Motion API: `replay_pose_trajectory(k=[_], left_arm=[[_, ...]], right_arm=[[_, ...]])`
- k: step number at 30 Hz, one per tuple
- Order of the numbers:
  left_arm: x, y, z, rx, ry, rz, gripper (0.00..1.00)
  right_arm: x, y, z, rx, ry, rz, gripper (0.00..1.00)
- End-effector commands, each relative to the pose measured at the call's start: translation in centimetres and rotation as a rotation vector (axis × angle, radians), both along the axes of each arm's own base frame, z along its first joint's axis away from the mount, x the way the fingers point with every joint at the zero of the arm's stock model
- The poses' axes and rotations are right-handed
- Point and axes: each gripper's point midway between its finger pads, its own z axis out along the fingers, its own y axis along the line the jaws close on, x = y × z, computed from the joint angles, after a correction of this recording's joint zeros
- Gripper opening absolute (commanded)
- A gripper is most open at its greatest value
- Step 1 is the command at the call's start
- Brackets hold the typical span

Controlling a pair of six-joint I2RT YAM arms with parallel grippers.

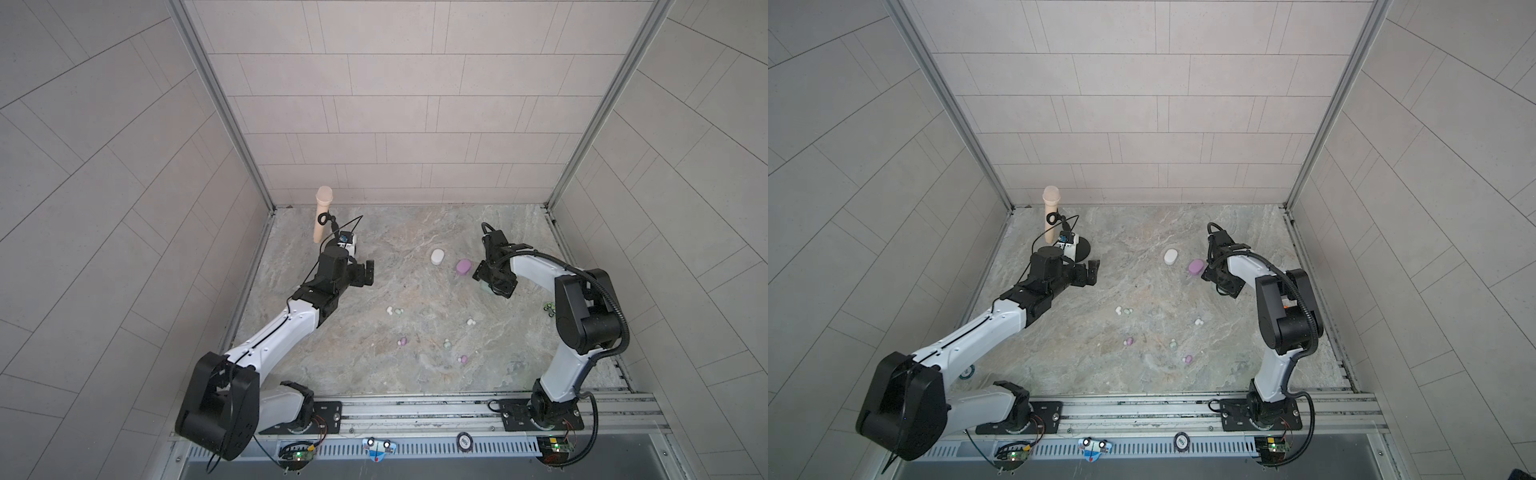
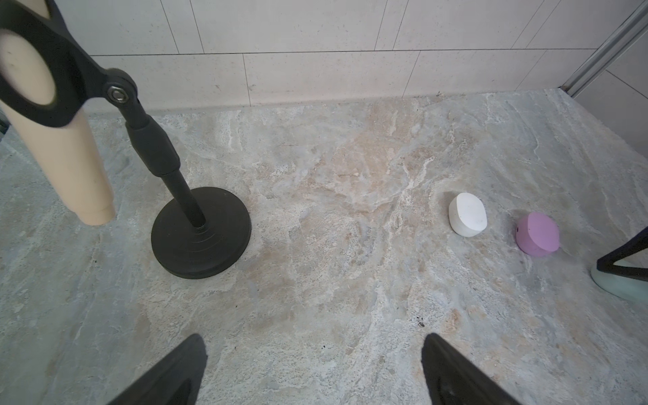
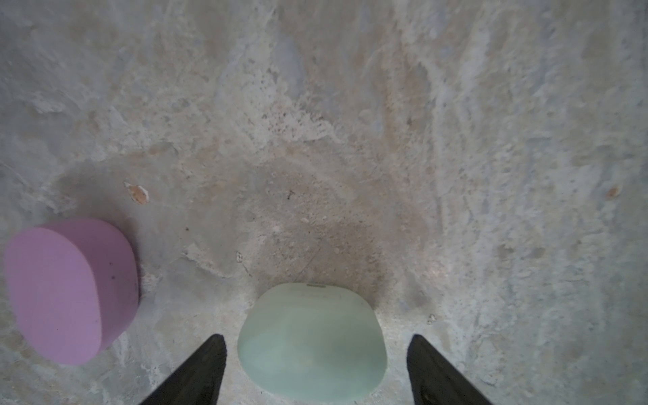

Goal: Insert wireless bluetooth earbuds into charging case
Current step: Pick up the charging case from the middle-right of the table.

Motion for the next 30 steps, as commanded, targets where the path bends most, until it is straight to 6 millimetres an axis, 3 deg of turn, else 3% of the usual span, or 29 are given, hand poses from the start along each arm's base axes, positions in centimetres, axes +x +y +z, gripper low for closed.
replay_pose_trajectory(k=[1,10,22,26,30], left_arm=[[0.4,-0.3,0.8,-0.009,-0.006,-0.005,1.0],[0.3,-0.3,0.9,-0.01,-0.002,-0.005,1.0],[0.1,-0.1,1.2,-0.004,-0.009,-0.002,1.0],[0.1,-0.6,1.1,-0.006,-0.004,-0.02,1.0],[-0.6,-2.4,0.6,0.022,0.004,-0.094,1.0]], right_arm=[[-0.2,-0.5,-0.1,0.005,0.012,-0.046,0.8],[-0.6,-0.3,-1.1,0.054,0.02,-0.055,0.72],[-0.8,-0.4,-0.6,0.056,0.022,-0.036,0.58],[-1.0,-0.1,-0.6,0.063,0.032,-0.004,0.53],[-1.2,0.5,0.1,0.081,0.046,0.074,0.5]])
